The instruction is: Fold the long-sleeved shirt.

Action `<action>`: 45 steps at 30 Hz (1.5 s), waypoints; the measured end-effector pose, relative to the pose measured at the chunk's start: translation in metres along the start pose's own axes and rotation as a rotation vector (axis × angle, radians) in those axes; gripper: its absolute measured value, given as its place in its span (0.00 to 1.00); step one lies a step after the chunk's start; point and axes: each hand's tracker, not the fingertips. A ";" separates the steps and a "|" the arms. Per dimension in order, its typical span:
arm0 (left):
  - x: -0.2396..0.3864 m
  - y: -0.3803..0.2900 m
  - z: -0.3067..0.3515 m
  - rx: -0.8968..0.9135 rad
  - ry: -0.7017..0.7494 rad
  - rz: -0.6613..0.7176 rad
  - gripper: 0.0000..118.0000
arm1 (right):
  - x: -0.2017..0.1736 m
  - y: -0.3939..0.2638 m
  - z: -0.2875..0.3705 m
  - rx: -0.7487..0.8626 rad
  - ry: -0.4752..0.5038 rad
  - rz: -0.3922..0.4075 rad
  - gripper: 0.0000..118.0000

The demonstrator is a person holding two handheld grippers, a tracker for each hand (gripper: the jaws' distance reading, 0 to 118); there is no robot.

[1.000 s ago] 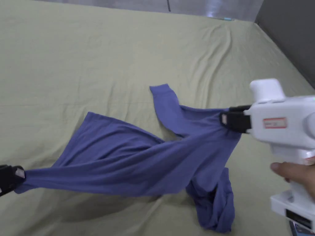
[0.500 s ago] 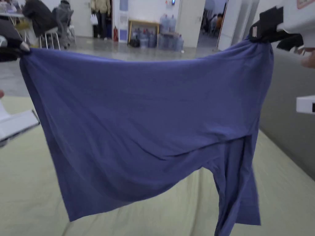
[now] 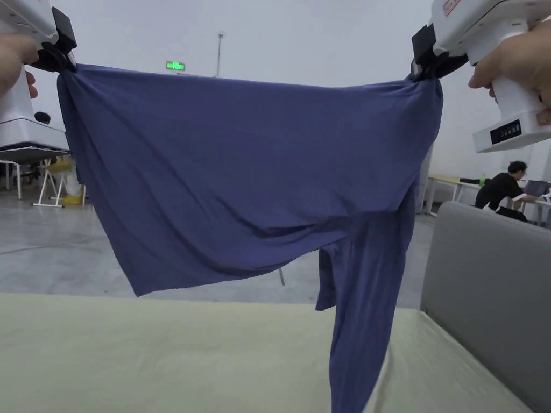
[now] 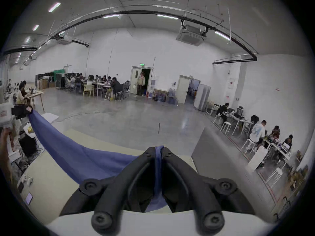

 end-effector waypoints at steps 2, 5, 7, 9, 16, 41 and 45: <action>-0.001 -0.004 -0.011 0.000 -0.014 -0.015 0.01 | -0.005 -0.008 -0.017 -0.015 -0.005 0.010 0.06; -0.012 -0.029 -0.031 -0.042 -0.011 -0.055 0.01 | -0.014 -0.039 -0.048 -0.059 0.017 0.022 0.06; -0.026 -0.056 -0.046 -0.084 -0.002 -0.060 0.01 | -0.024 -0.080 -0.062 -0.103 0.035 0.015 0.06; -0.046 -0.095 -0.058 -0.161 0.021 -0.045 0.01 | -0.034 -0.125 -0.082 -0.160 0.072 0.009 0.06; -0.118 -0.262 -0.063 -0.408 0.037 -0.024 0.01 | -0.082 -0.342 -0.135 -0.380 0.214 -0.044 0.06; -0.267 -0.576 0.299 -0.888 0.102 -0.022 0.01 | -0.145 -0.733 0.154 -0.772 0.294 -0.273 0.06; -0.273 -0.586 0.320 -0.913 0.110 0.007 0.01 | -0.139 -0.741 0.172 -0.814 0.291 -0.269 0.06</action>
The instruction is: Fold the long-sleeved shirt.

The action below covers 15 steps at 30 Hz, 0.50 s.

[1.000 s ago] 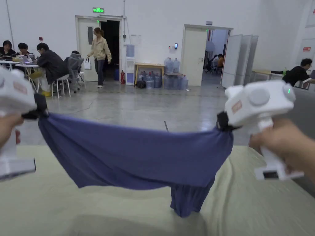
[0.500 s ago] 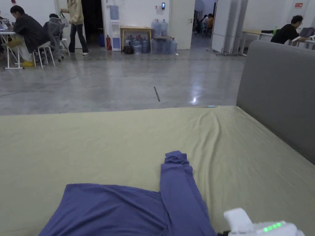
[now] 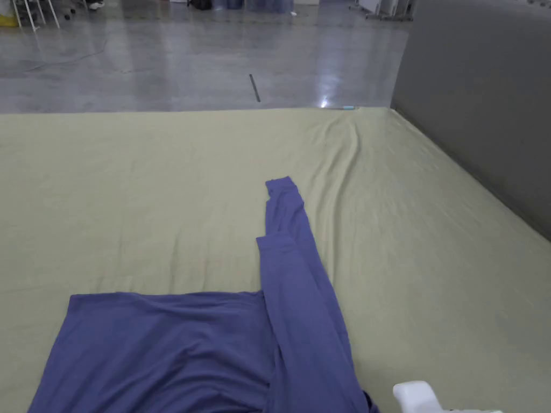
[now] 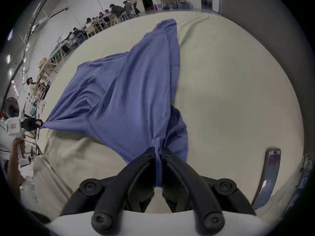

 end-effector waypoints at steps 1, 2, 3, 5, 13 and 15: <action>0.000 -0.004 0.000 -0.006 0.002 -0.001 0.01 | 0.001 -0.003 0.003 -0.004 0.005 -0.001 0.06; 0.000 -0.006 0.000 -0.015 0.005 -0.002 0.01 | 0.000 -0.004 0.005 -0.010 0.000 0.002 0.06; -0.004 -0.007 -0.001 -0.017 0.002 0.001 0.01 | 0.000 -0.006 0.009 -0.018 -0.012 0.005 0.06; -0.005 -0.010 0.002 -0.019 -0.008 0.011 0.01 | 0.001 -0.013 0.014 -0.030 -0.023 0.009 0.06; -0.013 -0.014 0.000 -0.038 0.001 0.000 0.01 | 0.010 -0.042 0.009 -0.141 -0.099 -0.001 0.04; -0.015 -0.014 -0.003 -0.045 0.001 0.011 0.01 | 0.016 -0.044 0.012 -0.161 -0.055 -0.076 0.04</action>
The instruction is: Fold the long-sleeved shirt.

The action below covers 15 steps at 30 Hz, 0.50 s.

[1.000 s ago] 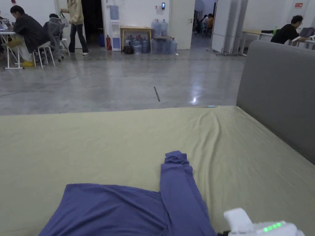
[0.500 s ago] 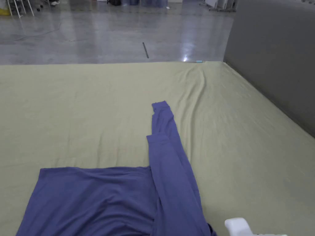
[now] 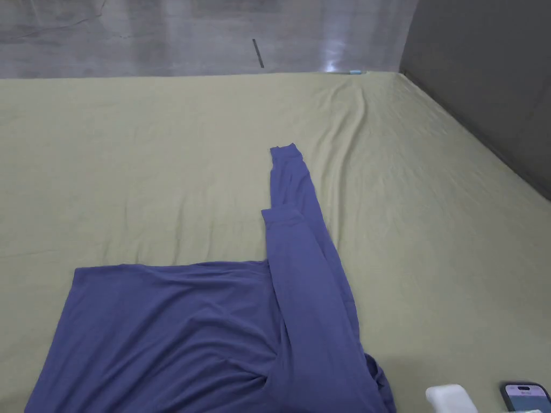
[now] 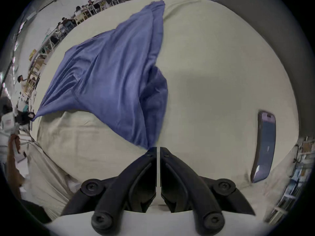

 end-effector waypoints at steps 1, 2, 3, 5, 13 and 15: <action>0.000 0.001 -0.002 -0.004 -0.005 0.007 0.01 | 0.001 0.000 0.003 0.007 0.031 -0.015 0.04; 0.001 0.002 -0.005 -0.007 -0.004 0.006 0.01 | 0.000 0.001 0.004 0.017 0.020 -0.001 0.04; 0.002 0.002 -0.008 -0.011 0.001 -0.004 0.01 | -0.002 0.003 0.004 0.019 0.005 0.009 0.04; 0.004 0.001 -0.017 -0.031 0.014 -0.027 0.01 | -0.004 0.006 -0.001 0.016 -0.003 0.019 0.04; 0.010 0.002 -0.014 -0.001 0.053 0.036 0.83 | -0.007 0.013 0.011 0.120 -0.003 -0.042 0.31; 0.017 0.004 0.005 0.072 -0.059 0.057 1.00 | -0.011 0.017 0.029 0.207 0.031 -0.069 1.00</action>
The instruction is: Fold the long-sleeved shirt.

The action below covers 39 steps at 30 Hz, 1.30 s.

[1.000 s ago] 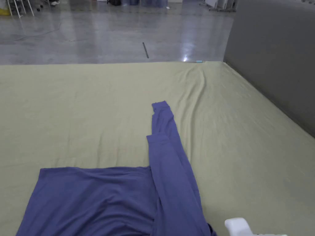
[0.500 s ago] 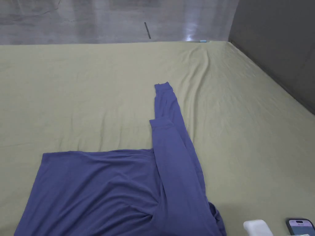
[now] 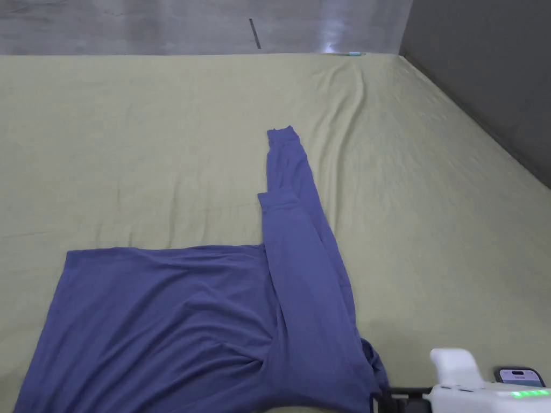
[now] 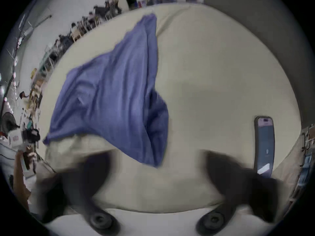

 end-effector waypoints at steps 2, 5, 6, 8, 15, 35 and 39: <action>0.016 -0.004 0.011 0.052 -0.028 0.033 1.00 | -0.007 0.018 0.031 0.058 0.095 -0.036 1.00; 0.041 -0.009 0.011 0.066 -0.045 0.037 1.00 | -0.025 0.012 0.010 -0.020 0.142 -0.050 1.00; 0.050 -0.012 0.007 0.019 -0.042 0.024 0.97 | -0.032 0.008 0.006 -0.031 0.153 -0.025 0.96; 0.073 -0.032 0.000 0.013 0.020 -0.013 0.00 | -0.053 -0.007 0.001 -0.035 0.132 0.083 0.16; 0.117 -0.045 -0.031 -0.086 -0.132 0.017 0.00 | -0.098 -0.012 -0.015 -0.109 0.201 0.241 0.02; 0.135 -0.022 -0.045 -0.092 -0.125 -0.041 0.00 | -0.107 0.241 -0.197 -0.204 -0.054 0.103 0.11; 0.133 -0.025 -0.045 -0.104 -0.127 -0.037 0.00 | -0.108 0.236 -0.180 -0.159 -0.094 0.215 0.03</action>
